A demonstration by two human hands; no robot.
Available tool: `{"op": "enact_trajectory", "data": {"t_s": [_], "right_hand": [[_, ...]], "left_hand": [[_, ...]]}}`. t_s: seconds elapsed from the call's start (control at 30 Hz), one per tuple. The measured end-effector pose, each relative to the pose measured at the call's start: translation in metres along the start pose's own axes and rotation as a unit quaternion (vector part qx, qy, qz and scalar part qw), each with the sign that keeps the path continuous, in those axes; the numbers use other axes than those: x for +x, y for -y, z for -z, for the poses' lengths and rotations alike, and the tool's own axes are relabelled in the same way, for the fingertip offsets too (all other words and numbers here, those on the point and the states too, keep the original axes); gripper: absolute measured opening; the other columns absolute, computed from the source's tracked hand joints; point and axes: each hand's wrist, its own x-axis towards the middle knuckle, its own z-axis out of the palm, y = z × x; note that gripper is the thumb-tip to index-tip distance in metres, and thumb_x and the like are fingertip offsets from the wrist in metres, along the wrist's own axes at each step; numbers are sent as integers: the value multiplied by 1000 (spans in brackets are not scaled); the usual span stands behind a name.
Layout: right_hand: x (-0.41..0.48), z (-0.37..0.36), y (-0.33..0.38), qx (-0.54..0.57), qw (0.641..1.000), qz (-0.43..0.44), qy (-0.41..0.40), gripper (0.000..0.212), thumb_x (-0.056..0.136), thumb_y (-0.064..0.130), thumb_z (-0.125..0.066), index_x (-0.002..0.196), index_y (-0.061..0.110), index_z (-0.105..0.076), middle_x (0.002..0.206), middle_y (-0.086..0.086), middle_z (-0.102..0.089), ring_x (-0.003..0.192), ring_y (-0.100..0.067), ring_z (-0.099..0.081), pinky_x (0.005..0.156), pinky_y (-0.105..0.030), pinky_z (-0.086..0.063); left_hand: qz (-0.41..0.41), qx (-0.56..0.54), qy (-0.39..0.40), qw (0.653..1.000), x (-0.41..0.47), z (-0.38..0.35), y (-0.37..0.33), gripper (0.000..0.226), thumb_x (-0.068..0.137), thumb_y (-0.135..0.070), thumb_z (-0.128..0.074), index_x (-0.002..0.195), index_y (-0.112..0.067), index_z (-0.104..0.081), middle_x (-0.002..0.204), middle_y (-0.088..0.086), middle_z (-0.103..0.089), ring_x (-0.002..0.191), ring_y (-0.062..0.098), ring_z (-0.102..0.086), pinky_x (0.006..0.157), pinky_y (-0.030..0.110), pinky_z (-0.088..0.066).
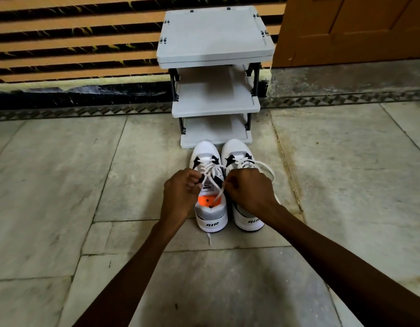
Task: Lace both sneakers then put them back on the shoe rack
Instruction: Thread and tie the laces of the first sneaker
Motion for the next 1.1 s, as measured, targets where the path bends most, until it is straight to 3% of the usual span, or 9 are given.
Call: {"op": "enact_trajectory", "data": {"t_s": [0.07,0.17,0.4,0.6,0.77,1.1], "right_hand": [[3,-3,6,17,1000,-4,-2,28,86,46,-60,102,25,-69,96,-1,-75,95,-25,-68,75,-32,-51],[7,-9,14,-16,1000,5,13,41,81,53,-63,110,24,-62,99,-3,-74,97,-27,-67,77,-34,-51],[13,-10,28,-88,995,32,18,32,89,41,-58,107,15,-63,104,-13,-69,96,-33,-65,76,-36,-47],[12,-10,30,-66,997,-13,24,26,86,26,-56,103,8,-64,107,-16,-67,99,-35,-65,74,-34,-44],[13,-11,27,-26,999,-42,22,23,79,21,-57,94,6,-65,100,-17,-69,96,-37,-66,70,-31,-41],[13,-19,21,-11,998,-62,-3,26,83,36,-60,87,12,-69,89,-13,-71,86,-33,-68,65,-28,-41]], "left_hand": [[13,51,23,998,-1,-3,3,24,71,-8,-78,92,-17,-68,87,1,-67,70,14,-63,67,26,-55],[17,94,27,995,-1,-6,2,26,72,-17,-79,94,-19,-65,85,-1,-64,69,14,-61,65,27,-53],[-12,187,11,982,6,-10,0,30,83,-26,-67,109,-16,-55,97,8,-69,87,28,-66,68,33,-47],[30,119,-22,992,6,-5,4,25,85,-17,-62,105,-14,-47,72,8,-70,75,30,-67,66,37,-48],[76,56,-19,995,7,4,4,28,83,-18,-67,104,-12,-50,73,5,-65,77,28,-66,71,38,-52],[66,78,2,995,5,5,1,25,82,-20,-68,99,-15,-50,72,-1,-65,79,25,-68,72,38,-54]]}}
